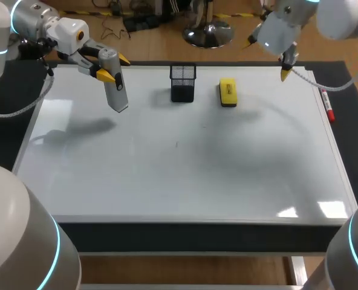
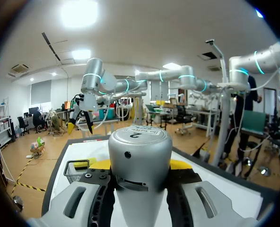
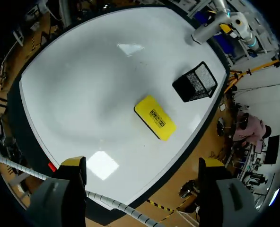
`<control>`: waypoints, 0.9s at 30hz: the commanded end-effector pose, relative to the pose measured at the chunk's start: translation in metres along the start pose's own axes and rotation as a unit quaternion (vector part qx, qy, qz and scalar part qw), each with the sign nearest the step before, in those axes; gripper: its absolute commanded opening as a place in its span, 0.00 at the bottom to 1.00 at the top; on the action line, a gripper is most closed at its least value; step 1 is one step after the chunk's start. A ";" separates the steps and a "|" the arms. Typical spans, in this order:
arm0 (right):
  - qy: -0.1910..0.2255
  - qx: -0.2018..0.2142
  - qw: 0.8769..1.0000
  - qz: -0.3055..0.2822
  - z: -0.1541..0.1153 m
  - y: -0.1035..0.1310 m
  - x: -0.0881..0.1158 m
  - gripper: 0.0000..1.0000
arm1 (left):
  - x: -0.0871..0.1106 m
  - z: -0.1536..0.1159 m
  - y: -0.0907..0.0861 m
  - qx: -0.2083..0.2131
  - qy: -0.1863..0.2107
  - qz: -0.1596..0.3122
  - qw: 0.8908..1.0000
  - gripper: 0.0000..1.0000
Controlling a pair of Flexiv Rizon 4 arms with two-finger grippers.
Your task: Pick up the inspection probe, press it on each red-marked spot on the whiteboard one by one, put down the probe, pick up the eraser, and wipe off all the red marks.
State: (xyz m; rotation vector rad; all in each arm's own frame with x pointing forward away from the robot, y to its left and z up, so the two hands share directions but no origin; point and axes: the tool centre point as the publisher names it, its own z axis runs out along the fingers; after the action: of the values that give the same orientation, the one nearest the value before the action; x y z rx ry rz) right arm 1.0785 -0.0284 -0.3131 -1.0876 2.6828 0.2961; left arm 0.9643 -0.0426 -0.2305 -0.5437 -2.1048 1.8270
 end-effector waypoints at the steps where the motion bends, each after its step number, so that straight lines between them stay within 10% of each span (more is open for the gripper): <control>1: -0.030 -0.009 0.999 0.013 -0.023 0.001 0.010 1.00 | -0.001 -0.001 -0.001 0.001 0.002 0.000 1.000 0.00; 27: -0.056 -0.016 0.998 0.030 -0.048 0.011 0.015 1.00 | -0.001 -0.001 -0.001 0.001 0.002 0.000 1.000 0.00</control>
State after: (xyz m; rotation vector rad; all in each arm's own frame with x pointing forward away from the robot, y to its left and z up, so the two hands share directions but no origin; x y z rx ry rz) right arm 1.0529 -0.0424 -0.2707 -0.9659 2.6215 0.4023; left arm 0.9643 -0.0426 -0.2305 -0.5436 -2.1048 1.8271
